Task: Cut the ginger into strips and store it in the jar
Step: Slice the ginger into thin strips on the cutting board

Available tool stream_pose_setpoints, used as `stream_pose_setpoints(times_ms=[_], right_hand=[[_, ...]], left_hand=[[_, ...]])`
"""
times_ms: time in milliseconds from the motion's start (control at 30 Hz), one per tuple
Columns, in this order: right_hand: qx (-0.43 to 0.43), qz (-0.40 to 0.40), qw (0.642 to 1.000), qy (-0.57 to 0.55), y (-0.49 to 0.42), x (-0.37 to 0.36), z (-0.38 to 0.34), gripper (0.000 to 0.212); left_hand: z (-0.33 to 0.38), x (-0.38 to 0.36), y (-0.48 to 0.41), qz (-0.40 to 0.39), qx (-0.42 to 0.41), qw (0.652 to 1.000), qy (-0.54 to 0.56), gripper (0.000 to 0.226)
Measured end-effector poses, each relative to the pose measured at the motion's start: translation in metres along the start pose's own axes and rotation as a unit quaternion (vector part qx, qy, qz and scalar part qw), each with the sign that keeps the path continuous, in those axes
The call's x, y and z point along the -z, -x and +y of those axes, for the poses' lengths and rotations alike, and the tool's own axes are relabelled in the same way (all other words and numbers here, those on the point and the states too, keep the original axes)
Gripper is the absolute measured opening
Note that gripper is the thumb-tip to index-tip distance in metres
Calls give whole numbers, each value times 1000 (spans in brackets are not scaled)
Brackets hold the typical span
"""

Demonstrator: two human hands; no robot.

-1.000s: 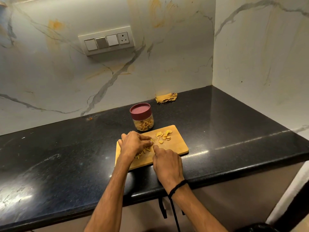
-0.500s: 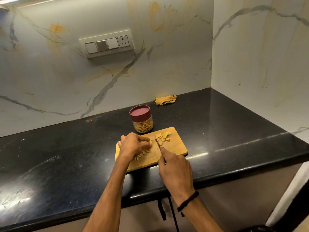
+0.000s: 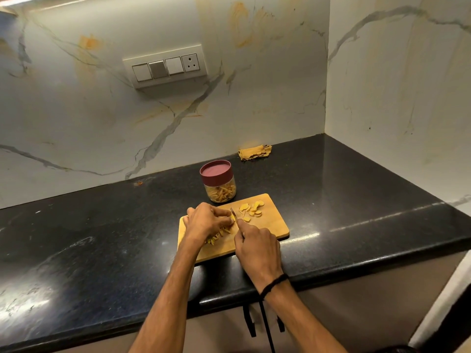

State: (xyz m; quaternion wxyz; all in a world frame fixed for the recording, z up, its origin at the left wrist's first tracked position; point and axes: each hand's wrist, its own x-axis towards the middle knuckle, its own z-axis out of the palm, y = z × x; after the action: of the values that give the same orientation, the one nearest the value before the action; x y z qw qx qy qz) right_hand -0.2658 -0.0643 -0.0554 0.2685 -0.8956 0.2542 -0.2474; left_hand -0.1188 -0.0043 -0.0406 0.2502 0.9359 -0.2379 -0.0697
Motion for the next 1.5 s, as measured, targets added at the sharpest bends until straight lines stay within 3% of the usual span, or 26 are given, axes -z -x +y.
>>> stream_pose_setpoints(times_ms=[600,1500], right_hand=[[-2,-52,992,113,25,3,-11,37],[-37,12,999,-33,25,30,10,41]], left_hand=[[5,3,1,3,11,1000,-18,26],[0,0,2,4,-5,1000,-10,29]])
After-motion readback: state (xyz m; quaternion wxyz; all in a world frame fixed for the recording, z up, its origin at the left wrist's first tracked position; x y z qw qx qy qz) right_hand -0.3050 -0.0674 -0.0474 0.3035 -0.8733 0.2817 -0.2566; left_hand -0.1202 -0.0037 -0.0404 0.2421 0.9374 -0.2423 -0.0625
